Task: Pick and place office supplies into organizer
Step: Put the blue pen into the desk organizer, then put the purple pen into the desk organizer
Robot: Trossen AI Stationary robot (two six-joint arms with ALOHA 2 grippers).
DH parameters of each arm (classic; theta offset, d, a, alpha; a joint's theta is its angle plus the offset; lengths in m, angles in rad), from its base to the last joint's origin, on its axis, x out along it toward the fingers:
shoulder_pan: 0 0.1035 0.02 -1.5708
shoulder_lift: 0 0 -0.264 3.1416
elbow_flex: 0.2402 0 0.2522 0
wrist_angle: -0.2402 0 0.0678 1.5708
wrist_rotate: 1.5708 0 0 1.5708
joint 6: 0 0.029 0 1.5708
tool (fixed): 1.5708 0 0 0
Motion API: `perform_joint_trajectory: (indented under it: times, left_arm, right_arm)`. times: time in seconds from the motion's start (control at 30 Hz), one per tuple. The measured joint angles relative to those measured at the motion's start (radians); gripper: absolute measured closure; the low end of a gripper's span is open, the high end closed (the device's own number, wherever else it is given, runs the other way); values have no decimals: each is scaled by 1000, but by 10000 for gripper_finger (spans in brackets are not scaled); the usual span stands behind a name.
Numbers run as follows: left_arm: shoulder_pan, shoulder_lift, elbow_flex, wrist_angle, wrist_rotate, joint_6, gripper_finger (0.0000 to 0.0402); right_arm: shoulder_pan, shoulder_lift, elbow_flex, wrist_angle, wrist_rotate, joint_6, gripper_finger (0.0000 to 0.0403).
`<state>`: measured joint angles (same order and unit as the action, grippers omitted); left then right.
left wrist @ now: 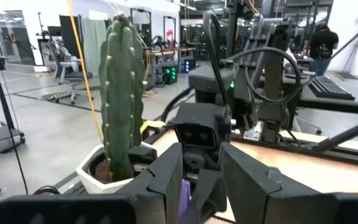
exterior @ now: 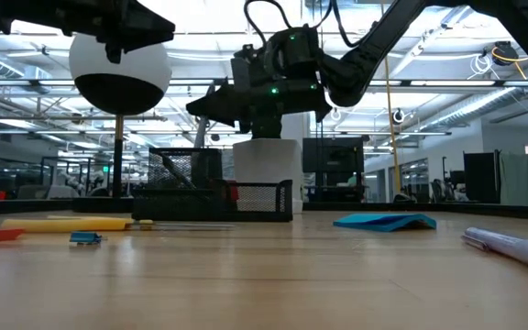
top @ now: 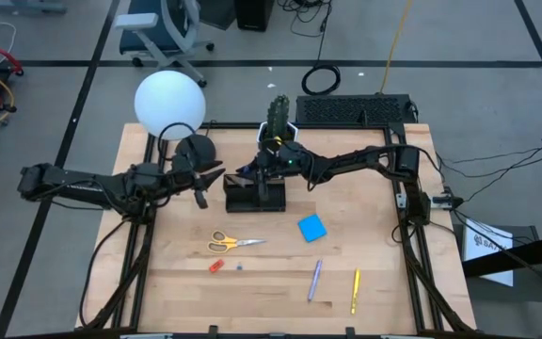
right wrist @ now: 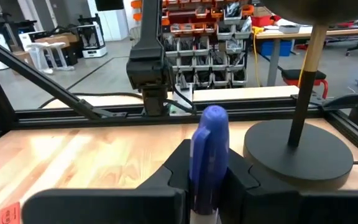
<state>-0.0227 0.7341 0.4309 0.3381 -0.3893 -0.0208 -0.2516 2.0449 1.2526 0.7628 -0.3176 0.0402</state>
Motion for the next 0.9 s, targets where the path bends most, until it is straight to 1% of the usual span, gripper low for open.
perform_joint_trajectory:
  times: [0.23, 0.43, 0.6, 0.9]
  left_arm:
    - [12, 0, 0, 12, 23, 0, 286]
    - [12, 0, 0, 25, 24, 0, 286]
    - [12, 0, 0, 28, 25, -1, 286]
    - [11, 0, 0, 24, 26, -3, 286]
  right_arm:
    - [4, 0, 0, -19, 3, -4, 329]
    - [17, 0, 0, -23, 3, -24, 306]
    - [18, -1, 0, -23, 3, -39, 297]
    - [20, -63, -1, -95, 1, -83, 294]
